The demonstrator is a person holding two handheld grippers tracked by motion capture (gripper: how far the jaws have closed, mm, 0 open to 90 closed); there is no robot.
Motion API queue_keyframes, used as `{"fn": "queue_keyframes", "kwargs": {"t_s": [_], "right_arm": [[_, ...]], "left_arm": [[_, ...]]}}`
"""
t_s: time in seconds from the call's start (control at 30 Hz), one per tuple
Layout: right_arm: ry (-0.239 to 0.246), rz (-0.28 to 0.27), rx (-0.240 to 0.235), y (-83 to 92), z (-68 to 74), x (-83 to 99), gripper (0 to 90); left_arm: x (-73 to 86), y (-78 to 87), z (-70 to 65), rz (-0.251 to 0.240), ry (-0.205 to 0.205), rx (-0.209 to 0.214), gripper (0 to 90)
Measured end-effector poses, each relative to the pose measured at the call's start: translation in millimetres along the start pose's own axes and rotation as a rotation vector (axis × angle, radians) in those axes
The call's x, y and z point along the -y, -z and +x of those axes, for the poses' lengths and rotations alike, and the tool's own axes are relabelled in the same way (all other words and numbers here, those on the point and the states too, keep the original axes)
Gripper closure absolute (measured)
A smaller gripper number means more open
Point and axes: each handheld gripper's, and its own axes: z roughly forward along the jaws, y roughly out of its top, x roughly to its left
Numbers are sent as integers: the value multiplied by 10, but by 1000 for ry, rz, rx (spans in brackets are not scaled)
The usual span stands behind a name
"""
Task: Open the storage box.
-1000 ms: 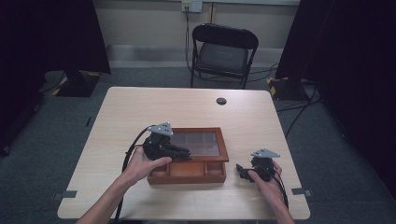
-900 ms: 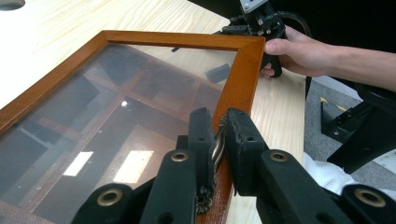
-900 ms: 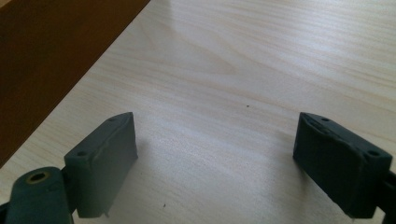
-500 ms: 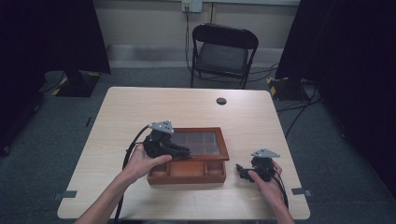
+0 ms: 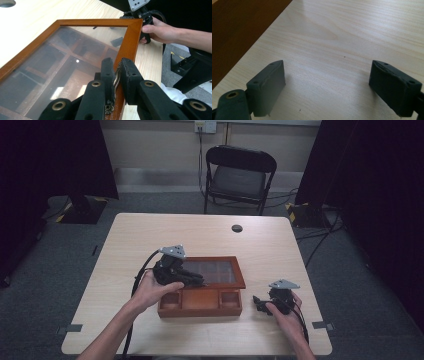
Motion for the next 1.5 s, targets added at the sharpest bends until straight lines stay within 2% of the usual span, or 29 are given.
{"fn": "queue_keyframes", "kwargs": {"t_s": [0.27, 0.57, 0.83, 1.07, 1.3, 1.37, 1.5], "right_arm": [[0, 0, 0, 0, 0, 0, 126], [0, 0, 0, 0, 0, 0, 126], [0, 0, 0, 0, 0, 0, 126], [0, 0, 0, 0, 0, 0, 126], [0, -1, 0, 0, 0, 0, 126], [0, 0, 0, 0, 0, 0, 126], [0, 0, 0, 0, 0, 0, 126]], "left_arm": [[-27, 4, 11, 27, -10, 9, 809], [-109, 48, 19, 39, -23, -2, 810], [-156, 70, 45, 29, -14, 1, 811], [-269, 126, 72, 24, -17, -18, 812], [-297, 138, 79, 17, -17, -20, 813], [-308, 150, 81, 28, -24, -25, 813], [-303, 147, 87, 22, -21, -14, 814]]}}
